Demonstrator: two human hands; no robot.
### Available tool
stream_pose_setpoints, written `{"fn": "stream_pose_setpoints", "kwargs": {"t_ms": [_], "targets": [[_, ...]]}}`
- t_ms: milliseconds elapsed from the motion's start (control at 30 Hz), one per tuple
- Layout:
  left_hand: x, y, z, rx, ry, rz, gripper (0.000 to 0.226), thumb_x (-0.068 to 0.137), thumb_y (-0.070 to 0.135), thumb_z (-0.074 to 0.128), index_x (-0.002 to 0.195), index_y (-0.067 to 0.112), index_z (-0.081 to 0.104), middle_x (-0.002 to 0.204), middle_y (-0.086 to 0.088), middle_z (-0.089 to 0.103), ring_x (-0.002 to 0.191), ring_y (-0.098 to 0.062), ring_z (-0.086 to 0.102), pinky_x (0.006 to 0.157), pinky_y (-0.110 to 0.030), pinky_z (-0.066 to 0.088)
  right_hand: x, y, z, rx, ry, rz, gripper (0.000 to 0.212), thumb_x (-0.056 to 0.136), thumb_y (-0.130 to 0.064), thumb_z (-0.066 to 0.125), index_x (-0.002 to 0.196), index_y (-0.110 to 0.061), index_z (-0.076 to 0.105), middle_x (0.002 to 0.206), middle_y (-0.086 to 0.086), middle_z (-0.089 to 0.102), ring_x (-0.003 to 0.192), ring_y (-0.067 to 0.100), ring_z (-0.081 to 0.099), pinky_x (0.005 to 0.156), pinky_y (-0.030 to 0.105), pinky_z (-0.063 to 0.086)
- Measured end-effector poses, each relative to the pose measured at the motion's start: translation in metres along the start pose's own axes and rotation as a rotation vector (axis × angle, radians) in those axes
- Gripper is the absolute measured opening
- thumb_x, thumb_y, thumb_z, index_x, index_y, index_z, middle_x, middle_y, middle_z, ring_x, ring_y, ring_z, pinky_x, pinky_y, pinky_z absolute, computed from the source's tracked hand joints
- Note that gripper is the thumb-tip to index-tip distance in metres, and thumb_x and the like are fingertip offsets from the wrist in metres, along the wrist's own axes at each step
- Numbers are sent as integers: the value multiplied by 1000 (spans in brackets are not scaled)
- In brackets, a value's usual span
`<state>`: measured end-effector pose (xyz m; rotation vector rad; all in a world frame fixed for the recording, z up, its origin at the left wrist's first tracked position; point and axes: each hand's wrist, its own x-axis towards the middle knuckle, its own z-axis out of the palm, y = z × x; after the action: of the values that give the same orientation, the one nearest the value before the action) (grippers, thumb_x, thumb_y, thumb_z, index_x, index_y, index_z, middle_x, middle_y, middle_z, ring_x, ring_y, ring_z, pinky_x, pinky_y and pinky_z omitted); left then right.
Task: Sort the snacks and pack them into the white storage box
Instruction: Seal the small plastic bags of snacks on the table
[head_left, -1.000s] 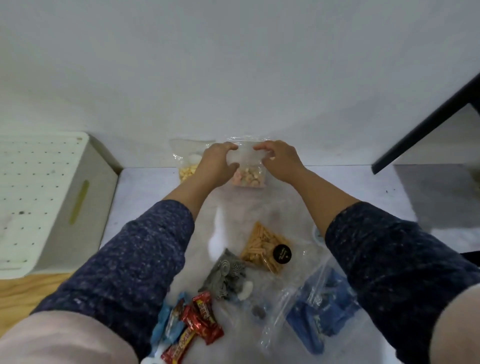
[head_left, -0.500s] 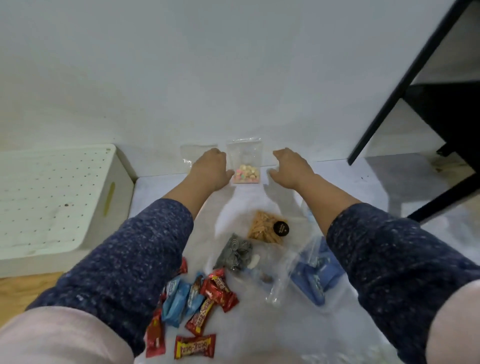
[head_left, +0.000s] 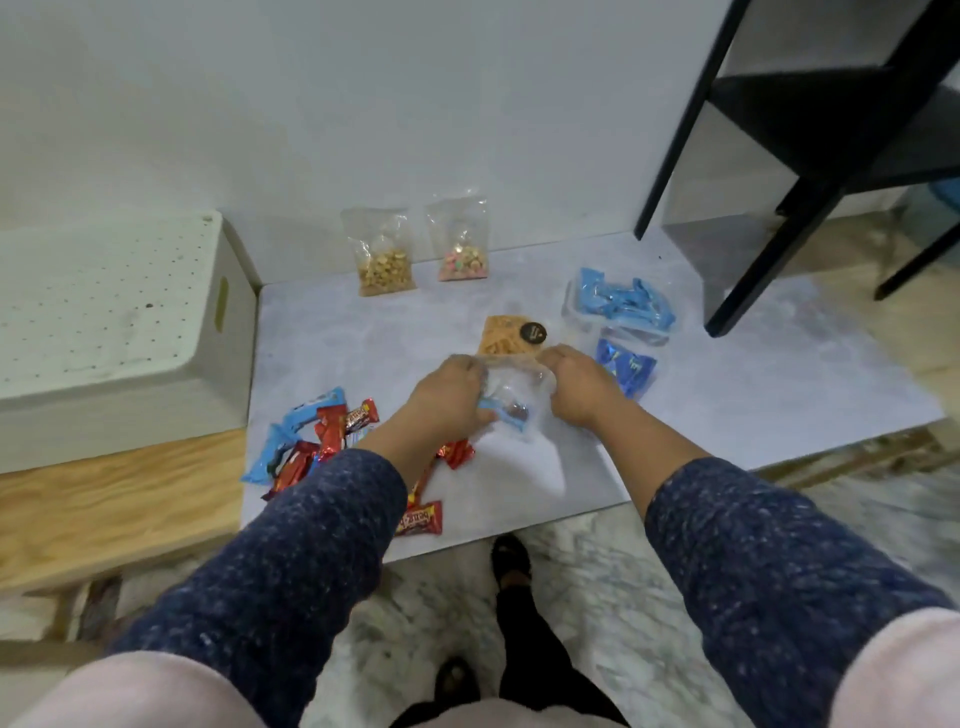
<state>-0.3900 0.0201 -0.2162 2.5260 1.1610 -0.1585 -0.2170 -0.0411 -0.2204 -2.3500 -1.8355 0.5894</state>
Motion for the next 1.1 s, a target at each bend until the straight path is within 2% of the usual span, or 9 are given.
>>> {"fn": "stream_pose_setpoints", "kwargs": {"t_ms": [167,400,500,567,633,700,800,933,1100], "targets": [[-15,15,31,25,-48,77,91,77,48,70,146,9,25,153,-11,23,139,-28,29,112,-35,29,-13,8,23,-25,-30,-6,60,84,1,53,138,-24,46,150,2,30,136,24,36,110,35,35],[-2,19,51,-69,52,60,75,82,42,67,143,12,33,148,-9,32,136,-25,33,111,-34,30,6,8,29,54,102,-111,26,85,-14,59,108,-15,71,132,7,52,123,25,48,99,31,39],[9,15,37,-169,210,19,52,87,36,59,130,8,51,132,-11,52,121,-27,50,98,-33,41,24,-4,10,132,133,-162,21,86,-12,58,102,-9,72,123,8,59,120,25,49,97,26,33],[20,7,20,-249,315,2,43,89,37,48,113,6,64,111,-15,65,104,-33,60,87,-35,45,42,-15,-5,128,161,-191,18,85,-17,60,97,-14,73,112,6,61,117,26,50,94,31,39],[31,-3,-1,-369,371,-72,30,92,30,48,100,9,68,95,-14,69,91,-32,63,78,-34,45,61,-28,-22,181,163,-192,13,82,-18,61,87,-19,73,98,0,61,111,26,52,91,34,44],[39,-12,-23,-524,475,-178,20,93,22,53,94,10,68,89,-10,71,85,-26,64,74,-30,44,79,-42,-38,281,164,-190,5,80,-24,66,80,-24,71,99,-2,65,113,22,52,95,39,43],[47,-21,-55,-738,634,-321,16,92,22,55,94,16,70,89,1,70,85,-14,60,73,-20,39,103,-57,-64,509,167,-192,11,77,-31,74,81,-22,68,106,-1,68,110,17,57,96,36,44],[58,-30,-86,-1050,777,-384,14,91,23,57,81,26,67,81,7,69,87,-13,66,83,-26,46,121,-78,-102,782,117,-238,15,75,-19,78,77,-22,64,83,-10,66,84,6,61,80,20,44],[60,-41,-124,-1352,1041,-390,11,93,17,56,86,20,65,78,8,66,75,-4,64,82,-24,50,132,-102,-135,1132,146,-221,16,79,-4,71,90,-14,64,75,-3,62,72,10,61,77,30,51]]}}
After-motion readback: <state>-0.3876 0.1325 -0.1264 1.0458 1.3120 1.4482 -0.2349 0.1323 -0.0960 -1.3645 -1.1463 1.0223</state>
